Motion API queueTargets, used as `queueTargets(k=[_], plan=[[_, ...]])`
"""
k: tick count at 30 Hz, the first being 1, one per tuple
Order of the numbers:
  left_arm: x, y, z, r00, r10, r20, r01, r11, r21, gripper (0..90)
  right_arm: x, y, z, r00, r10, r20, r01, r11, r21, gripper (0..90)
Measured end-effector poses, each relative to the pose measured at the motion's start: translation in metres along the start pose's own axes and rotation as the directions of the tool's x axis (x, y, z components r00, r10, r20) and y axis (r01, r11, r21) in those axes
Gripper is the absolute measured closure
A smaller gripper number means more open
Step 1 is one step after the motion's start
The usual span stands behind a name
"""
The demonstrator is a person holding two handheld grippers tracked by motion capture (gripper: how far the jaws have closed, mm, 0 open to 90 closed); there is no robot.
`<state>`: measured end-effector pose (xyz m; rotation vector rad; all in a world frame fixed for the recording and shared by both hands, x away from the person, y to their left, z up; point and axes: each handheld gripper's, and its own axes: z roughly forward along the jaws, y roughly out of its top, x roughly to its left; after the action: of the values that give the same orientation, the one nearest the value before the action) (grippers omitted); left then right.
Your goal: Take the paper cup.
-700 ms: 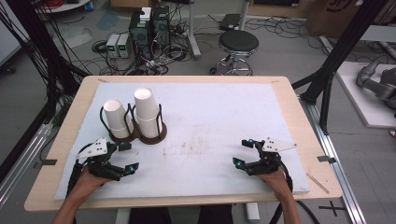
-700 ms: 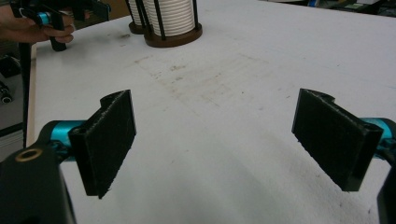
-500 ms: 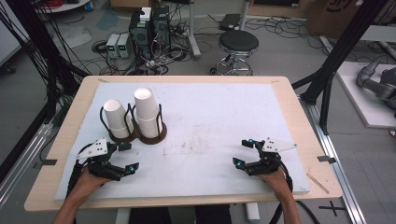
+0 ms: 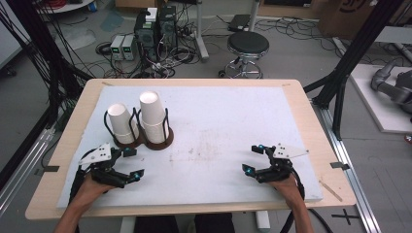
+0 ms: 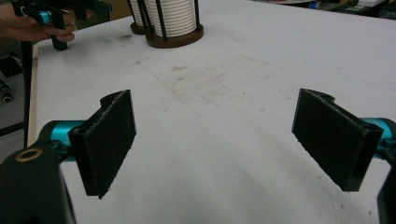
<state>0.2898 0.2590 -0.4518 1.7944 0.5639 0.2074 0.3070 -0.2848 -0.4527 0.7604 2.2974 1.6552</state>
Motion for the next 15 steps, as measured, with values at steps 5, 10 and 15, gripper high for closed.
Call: queueTargets(k=[5,10,15], plan=[[-0.002,0.024,-0.008,0.9992,0.037,0.013,-0.036,0.9987,-0.036,12.1,0.001,0.0,0.0,1.0,-0.007,0.004,0.007,1.0,0.001,14.2],[-0.001,0.046,-0.018,0.9981,0.06,0.016,-0.059,0.9964,-0.061,12.0,0.001,0.0,0.0,1.0,-0.008,0.003,0.008,0.9999,0.009,14.2],[0.009,0.08,-0.034,0.9961,0.088,0.007,-0.087,0.9921,-0.09,11.8,0.001,0.0,0.001,1.0,-0.002,0.001,0.002,1.0,0.008,14.1]])
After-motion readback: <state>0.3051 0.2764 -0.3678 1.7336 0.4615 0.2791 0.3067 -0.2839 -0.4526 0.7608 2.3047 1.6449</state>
